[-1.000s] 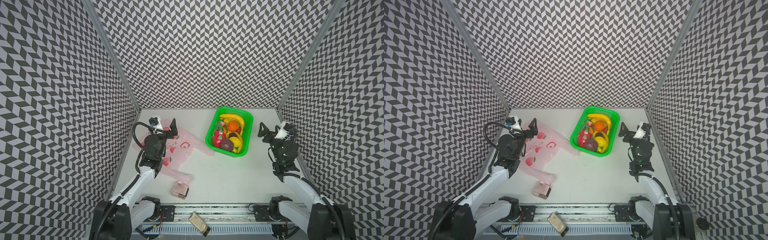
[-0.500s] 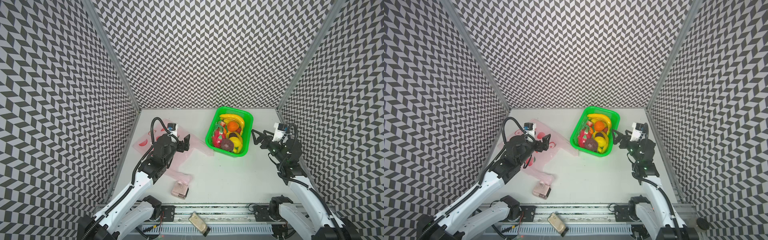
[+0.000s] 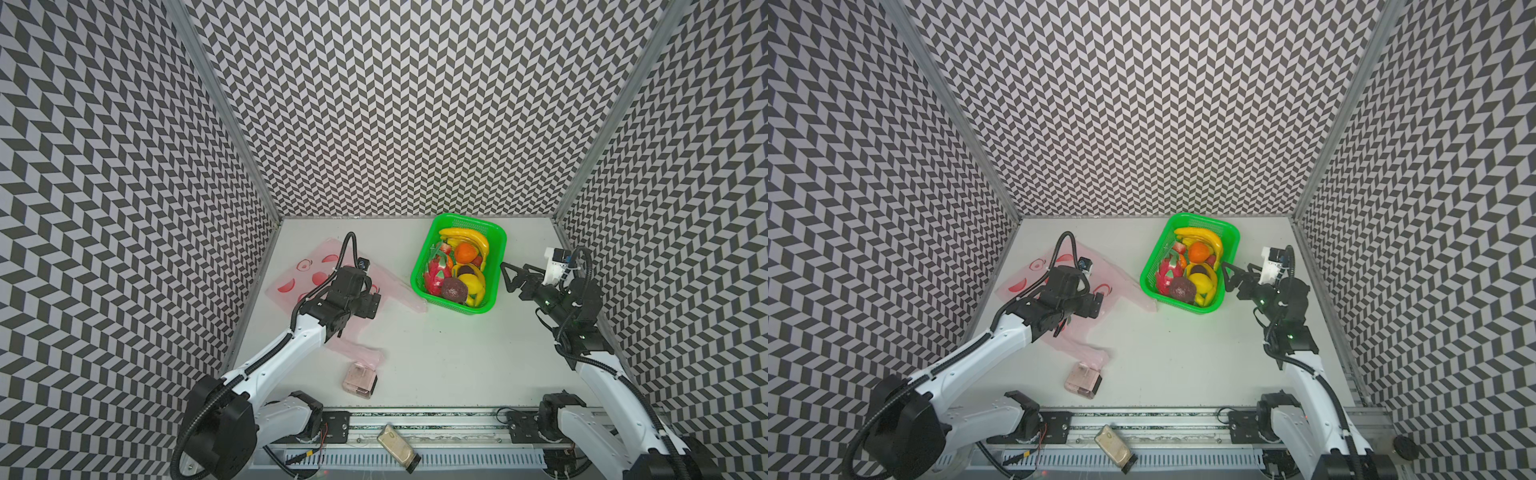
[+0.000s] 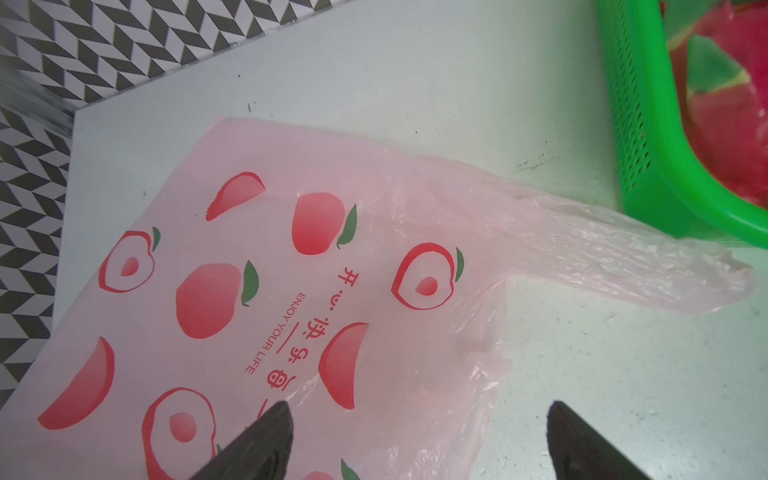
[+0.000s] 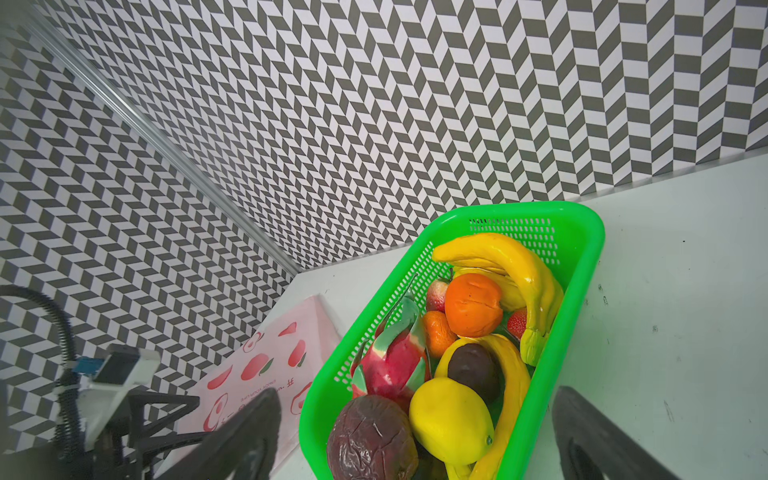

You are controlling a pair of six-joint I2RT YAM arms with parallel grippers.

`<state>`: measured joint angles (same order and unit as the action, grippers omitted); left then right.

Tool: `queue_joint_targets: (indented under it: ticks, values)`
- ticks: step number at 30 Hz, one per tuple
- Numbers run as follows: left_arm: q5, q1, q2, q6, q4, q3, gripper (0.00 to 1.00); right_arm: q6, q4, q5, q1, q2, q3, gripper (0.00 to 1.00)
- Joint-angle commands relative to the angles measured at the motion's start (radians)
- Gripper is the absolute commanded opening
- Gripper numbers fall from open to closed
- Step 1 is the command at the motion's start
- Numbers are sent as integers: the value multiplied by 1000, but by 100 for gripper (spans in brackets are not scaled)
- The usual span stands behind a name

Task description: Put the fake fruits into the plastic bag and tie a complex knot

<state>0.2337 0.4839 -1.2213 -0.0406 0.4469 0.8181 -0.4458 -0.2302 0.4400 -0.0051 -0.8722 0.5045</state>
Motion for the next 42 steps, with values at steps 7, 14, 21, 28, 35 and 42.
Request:
queue_joint_targets:
  ticks: [7, 14, 21, 28, 35, 42]
  values:
    - [-14, 21, -126, 59, 65, 61, 98, 17, -32, 14, -1, 2, -30, 99]
    - [19, 35, -155, 94, 84, 64, 99, 28, -32, 11, -2, -1, -40, 99]
    - [154, 36, -181, 211, 152, 112, 99, 36, -34, 10, -1, -12, -43, 99]
    - [94, 42, -221, 224, 203, 115, 99, 35, -43, 15, 0, -30, -48, 99]
    - [50, 43, -278, 241, 232, 124, 98, 50, -38, 24, -1, -28, -37, 99]
    - [96, 41, -335, 221, 235, 128, 97, 56, -38, 24, -1, -28, -36, 99]
